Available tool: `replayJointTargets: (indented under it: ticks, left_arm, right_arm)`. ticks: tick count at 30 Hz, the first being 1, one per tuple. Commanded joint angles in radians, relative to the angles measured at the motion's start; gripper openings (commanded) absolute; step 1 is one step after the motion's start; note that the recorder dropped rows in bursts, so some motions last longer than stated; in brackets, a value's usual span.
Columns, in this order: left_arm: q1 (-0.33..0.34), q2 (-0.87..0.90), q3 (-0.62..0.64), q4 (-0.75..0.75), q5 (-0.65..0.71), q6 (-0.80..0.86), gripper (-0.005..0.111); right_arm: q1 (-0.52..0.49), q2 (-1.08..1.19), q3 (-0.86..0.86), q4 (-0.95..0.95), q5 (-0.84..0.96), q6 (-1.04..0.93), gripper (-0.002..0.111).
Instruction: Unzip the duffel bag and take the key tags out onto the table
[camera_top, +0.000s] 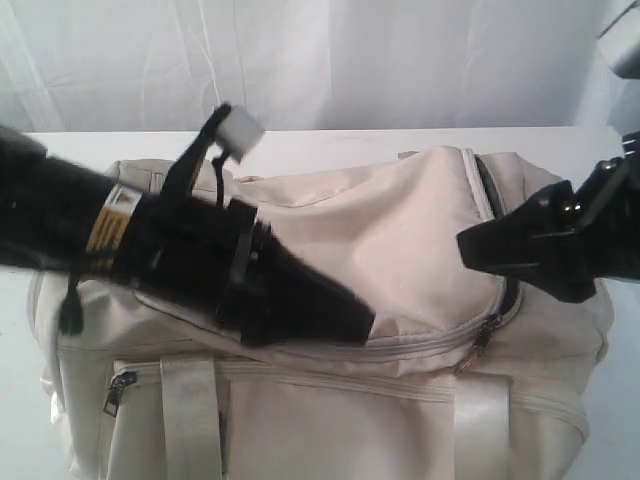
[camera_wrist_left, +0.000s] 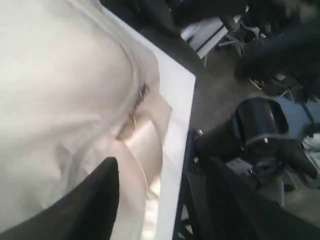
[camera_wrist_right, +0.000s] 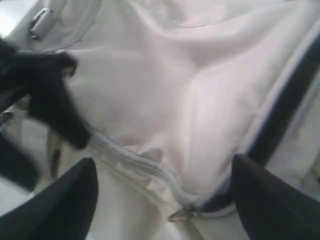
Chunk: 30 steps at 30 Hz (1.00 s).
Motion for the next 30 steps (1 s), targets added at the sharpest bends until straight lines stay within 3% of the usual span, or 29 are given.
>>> replayJointTargets:
  ticks: [1, 3, 8, 11, 13, 17, 20, 24, 30]
  left_arm:
    - [-0.094, -0.088, 0.166, -0.11, -0.008, 0.146, 0.055]
    - [-0.154, -0.105, 0.201, -0.165, 0.057, 0.224, 0.055]
    - [-0.343, -0.113, 0.212, -0.287, 0.454, 0.446, 0.055]
    - [-0.441, -0.111, 0.21, -0.49, 0.653, 0.674, 0.055]
    - [-0.492, -0.109, 0.21, -0.632, 0.717, 0.873, 0.055]
    - [-0.554, -0.082, 0.21, -0.97, 0.751, 1.269, 0.048]
    - [-0.562, -0.042, 0.21, -1.195, 0.721, 1.465, 0.044]
    - [-0.562, 0.024, 0.206, -1.323, 0.597, 1.581, 0.044]
    - [-0.562, 0.122, 0.125, -1.318, 0.58, 1.615, 0.044]
  right_arm:
    - [-0.001, -0.009, -0.01, -0.167, -0.044, 0.165, 0.069]
    - [-0.001, -0.009, -0.01, -0.169, -0.049, 0.181, 0.069]
    - [-0.001, -0.009, -0.01, -0.169, -0.065, 0.189, 0.069]
    - [-0.001, -0.009, -0.01, -0.169, -0.065, 0.19, 0.069]
    - [-0.001, -0.009, -0.01, -0.169, -0.067, 0.19, 0.069]
    - [-0.001, -0.009, -0.01, -0.169, -0.079, 0.19, 0.069]
    - [-0.001, -0.009, -0.01, -0.169, -0.083, 0.19, 0.069]
    - [-0.001, -0.009, -0.008, -0.169, -0.086, 0.19, 0.069]
    - [-0.001, -0.009, -0.008, -0.171, -0.086, 0.19, 0.069]
